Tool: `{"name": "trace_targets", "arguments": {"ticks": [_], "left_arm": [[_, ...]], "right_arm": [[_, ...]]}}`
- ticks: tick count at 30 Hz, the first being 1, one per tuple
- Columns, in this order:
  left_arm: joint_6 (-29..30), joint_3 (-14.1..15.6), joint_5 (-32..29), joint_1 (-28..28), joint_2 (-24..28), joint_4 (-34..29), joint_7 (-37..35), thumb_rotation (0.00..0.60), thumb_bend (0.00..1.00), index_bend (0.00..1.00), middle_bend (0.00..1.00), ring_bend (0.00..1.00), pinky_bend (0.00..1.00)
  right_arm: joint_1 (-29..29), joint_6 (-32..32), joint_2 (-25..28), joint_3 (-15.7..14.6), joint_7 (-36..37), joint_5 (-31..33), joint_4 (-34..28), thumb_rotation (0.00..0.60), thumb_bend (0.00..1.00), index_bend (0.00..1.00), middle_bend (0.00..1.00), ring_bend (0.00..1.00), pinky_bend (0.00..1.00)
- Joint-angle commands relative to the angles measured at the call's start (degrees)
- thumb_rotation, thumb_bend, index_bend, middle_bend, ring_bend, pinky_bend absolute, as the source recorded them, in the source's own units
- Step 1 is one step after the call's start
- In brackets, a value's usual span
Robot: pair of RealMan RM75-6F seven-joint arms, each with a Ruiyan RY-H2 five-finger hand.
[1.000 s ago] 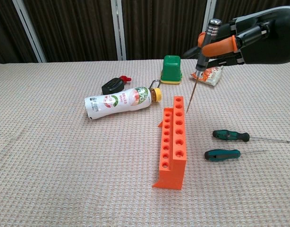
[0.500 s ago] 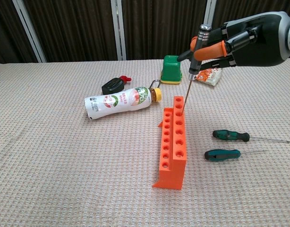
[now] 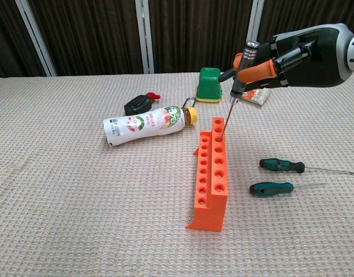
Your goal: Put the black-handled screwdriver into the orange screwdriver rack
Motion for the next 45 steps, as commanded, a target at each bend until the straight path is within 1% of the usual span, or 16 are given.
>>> {"name": "trace_targets", "arguments": {"ticks": [1, 5, 14, 22, 34, 45], "left_arm": [[0.06, 0.00, 0.02, 0.02, 0.05, 0.04, -0.06, 0.600, 0.05, 0.02, 0.00, 0.00, 0.00], [0.16, -0.09, -0.15, 0.05, 0.19, 0.09, -0.07, 0.600, 0.05, 0.02, 0.00, 0.00, 0.00], [0.49, -0.33, -0.15, 0.04, 0.58, 0.05, -0.49, 0.600, 0.05, 0.02, 0.00, 0.00, 0.00], [-0.29, -0.16, -0.75, -0.07, 0.55, 0.16, -0.73, 0.600, 0.05, 0.02, 0.00, 0.00, 0.00], [-0.48, -0.50, -1.19, -0.37, 0.79, -0.21, -0.40, 0.600, 0.05, 0.02, 0.00, 0.00, 0.00], [-0.86, -0.42, -1.72, -0.41, 0.78, -0.17, -0.28, 0.600, 0.05, 0.01, 0.00, 0.00, 0.00]], "right_arm": [[0.31, 1.85, -0.71, -1.13, -0.31, -1.38, 0.23, 0.600, 0.46, 0.61, 0.27, 0.01, 0.00], [0.65, 5.42, -1.58, -3.40, -1.58, -3.66, 0.36, 0.600, 0.46, 0.61, 0.27, 0.01, 0.00], [2.45, 9.27, -2.34, -7.48, -1.61, -5.35, 1.25, 0.600, 0.46, 0.61, 0.27, 0.01, 0.00], [4.73, 12.39, -2.58, -11.39, -3.15, -6.65, 1.66, 0.600, 0.46, 0.61, 0.27, 0.01, 0.00], [8.38, 14.73, -2.52, -15.61, -4.77, -3.56, 2.23, 0.600, 0.46, 0.61, 0.27, 0.01, 0.00], [11.00, 16.53, -3.03, -18.10, -6.62, -0.50, 2.65, 0.600, 0.46, 0.61, 0.27, 0.01, 0.00]]}}
